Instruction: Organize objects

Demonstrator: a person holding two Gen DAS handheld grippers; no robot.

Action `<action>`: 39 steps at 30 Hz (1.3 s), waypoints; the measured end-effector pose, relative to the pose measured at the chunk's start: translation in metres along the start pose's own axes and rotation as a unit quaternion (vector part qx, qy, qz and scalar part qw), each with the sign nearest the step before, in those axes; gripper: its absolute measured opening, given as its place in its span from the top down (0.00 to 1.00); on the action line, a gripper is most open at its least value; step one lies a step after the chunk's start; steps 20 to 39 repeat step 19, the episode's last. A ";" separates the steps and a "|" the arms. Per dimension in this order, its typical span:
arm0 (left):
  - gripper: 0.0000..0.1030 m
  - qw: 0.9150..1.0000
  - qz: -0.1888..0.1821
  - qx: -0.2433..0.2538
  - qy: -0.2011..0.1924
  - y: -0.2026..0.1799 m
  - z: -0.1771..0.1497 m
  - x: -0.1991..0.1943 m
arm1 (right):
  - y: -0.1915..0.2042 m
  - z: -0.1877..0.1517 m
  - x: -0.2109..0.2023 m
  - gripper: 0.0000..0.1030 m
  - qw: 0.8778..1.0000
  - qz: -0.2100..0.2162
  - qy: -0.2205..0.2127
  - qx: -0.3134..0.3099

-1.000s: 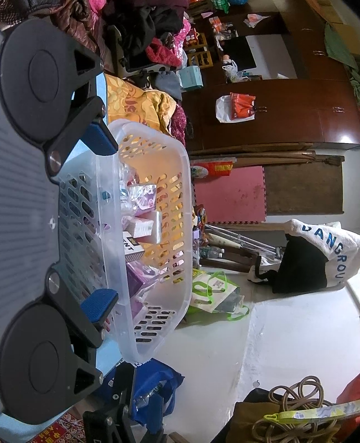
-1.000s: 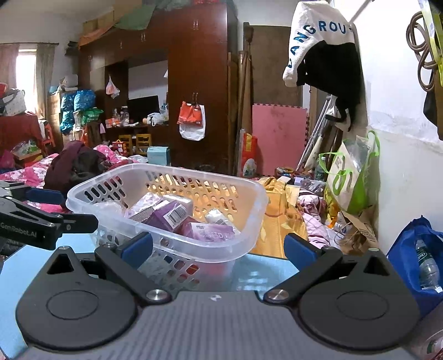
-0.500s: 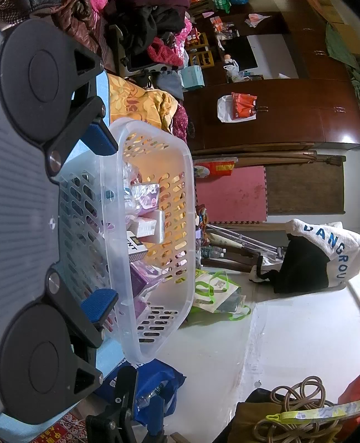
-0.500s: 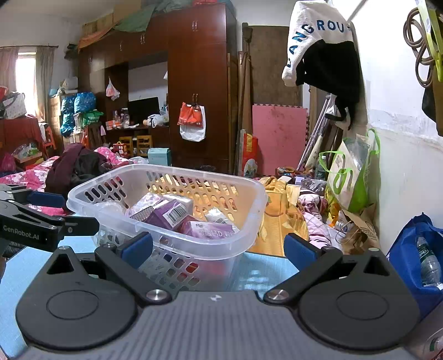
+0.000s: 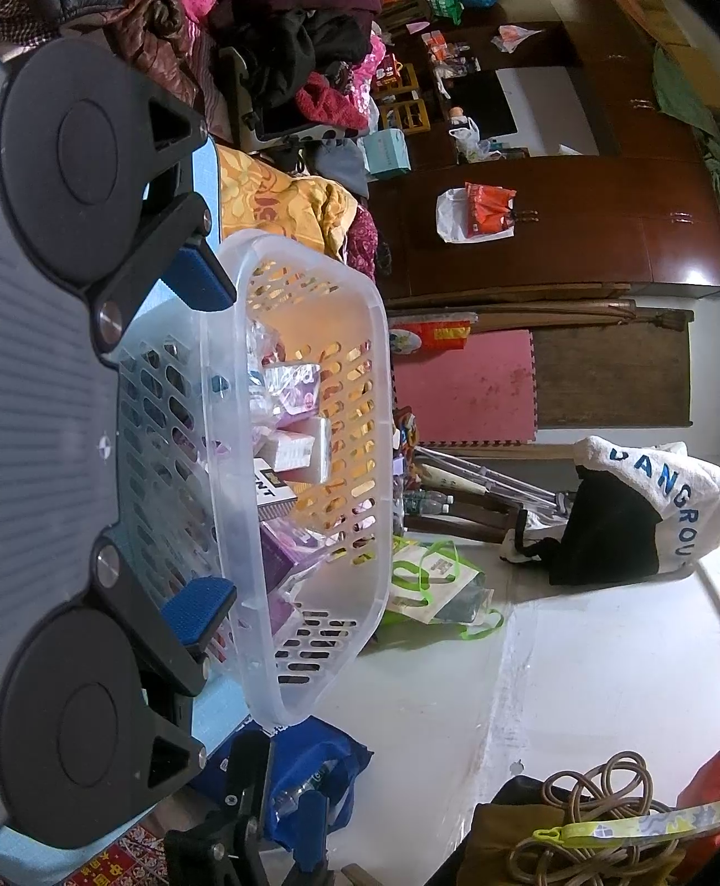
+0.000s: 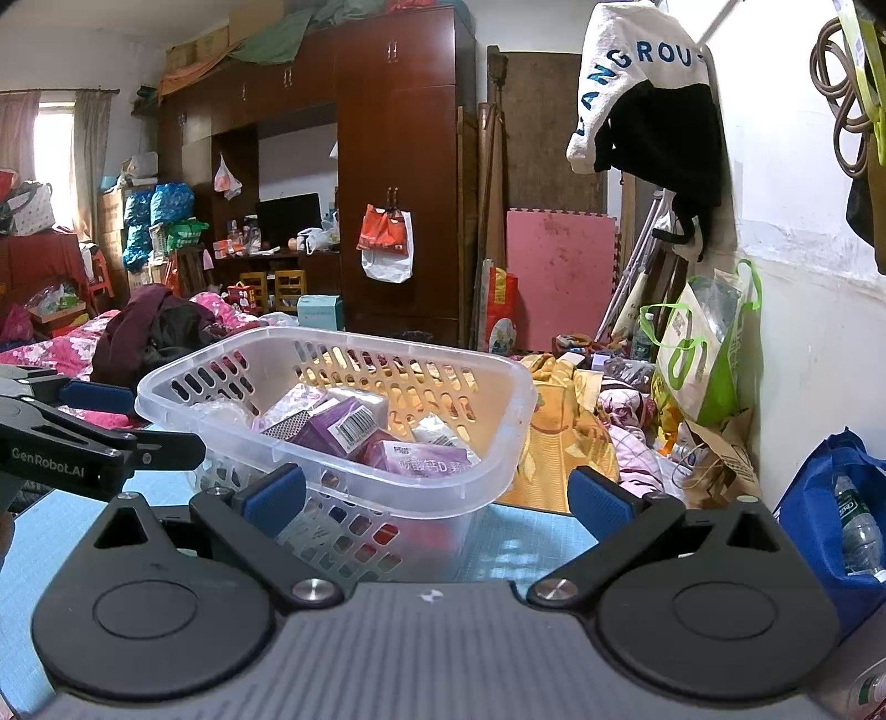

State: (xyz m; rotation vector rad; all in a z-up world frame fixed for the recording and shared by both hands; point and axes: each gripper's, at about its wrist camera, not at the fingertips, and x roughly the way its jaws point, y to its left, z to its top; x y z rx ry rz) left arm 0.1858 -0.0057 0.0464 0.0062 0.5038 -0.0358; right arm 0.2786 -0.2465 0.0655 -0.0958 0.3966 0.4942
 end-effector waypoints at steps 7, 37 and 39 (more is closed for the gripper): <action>0.00 1.000 -0.001 0.001 0.000 -0.001 0.001 0.001 | 0.000 0.000 0.000 0.00 1.000 0.000 0.000 -0.001; 0.00 1.000 -0.007 0.000 -0.009 -0.010 0.010 0.006 | -0.001 0.001 0.000 0.00 1.000 0.003 -0.001 -0.003; 0.00 1.000 -0.007 0.000 -0.009 -0.010 0.010 0.006 | -0.001 0.001 0.000 0.00 1.000 0.003 -0.001 -0.003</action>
